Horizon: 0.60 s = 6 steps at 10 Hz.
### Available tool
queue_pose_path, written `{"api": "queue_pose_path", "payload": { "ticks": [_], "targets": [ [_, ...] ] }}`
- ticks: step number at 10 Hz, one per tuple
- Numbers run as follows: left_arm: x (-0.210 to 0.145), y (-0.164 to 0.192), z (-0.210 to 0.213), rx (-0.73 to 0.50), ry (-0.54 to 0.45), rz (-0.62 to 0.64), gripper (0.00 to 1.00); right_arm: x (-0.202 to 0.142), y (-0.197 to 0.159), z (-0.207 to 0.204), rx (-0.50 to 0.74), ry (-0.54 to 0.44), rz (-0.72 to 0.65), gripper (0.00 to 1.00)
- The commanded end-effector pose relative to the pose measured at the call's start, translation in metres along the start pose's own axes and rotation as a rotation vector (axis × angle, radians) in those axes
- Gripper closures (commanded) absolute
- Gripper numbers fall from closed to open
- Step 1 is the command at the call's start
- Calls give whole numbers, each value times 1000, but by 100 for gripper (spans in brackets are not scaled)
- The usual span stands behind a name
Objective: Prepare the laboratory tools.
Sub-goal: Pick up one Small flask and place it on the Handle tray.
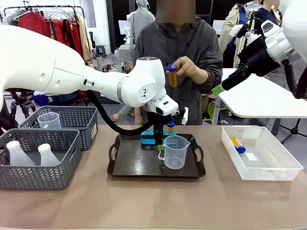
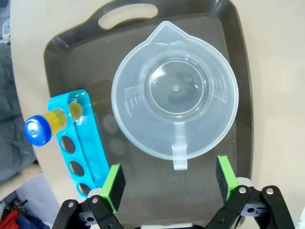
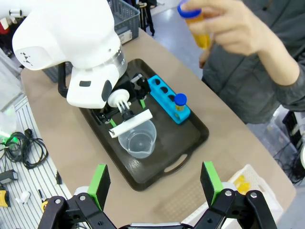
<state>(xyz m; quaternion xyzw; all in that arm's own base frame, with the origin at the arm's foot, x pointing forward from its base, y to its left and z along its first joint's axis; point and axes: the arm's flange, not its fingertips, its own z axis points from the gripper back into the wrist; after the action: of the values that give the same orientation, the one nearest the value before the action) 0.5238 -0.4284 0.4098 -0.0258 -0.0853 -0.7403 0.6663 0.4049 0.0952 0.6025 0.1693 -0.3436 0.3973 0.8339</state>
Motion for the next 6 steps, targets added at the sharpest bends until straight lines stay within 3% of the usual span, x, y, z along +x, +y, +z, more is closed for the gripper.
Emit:
{"api": "queue_pose_path", "payload": {
  "ticks": [1,6],
  "targets": [
    [-15,-18,27,18,-31,29,0,0,-1,0,19,-21,-7,0],
    [-63,-34,110,51,-29,219,0,0,-1,0,19,-21,-7,0]
  ]
}}
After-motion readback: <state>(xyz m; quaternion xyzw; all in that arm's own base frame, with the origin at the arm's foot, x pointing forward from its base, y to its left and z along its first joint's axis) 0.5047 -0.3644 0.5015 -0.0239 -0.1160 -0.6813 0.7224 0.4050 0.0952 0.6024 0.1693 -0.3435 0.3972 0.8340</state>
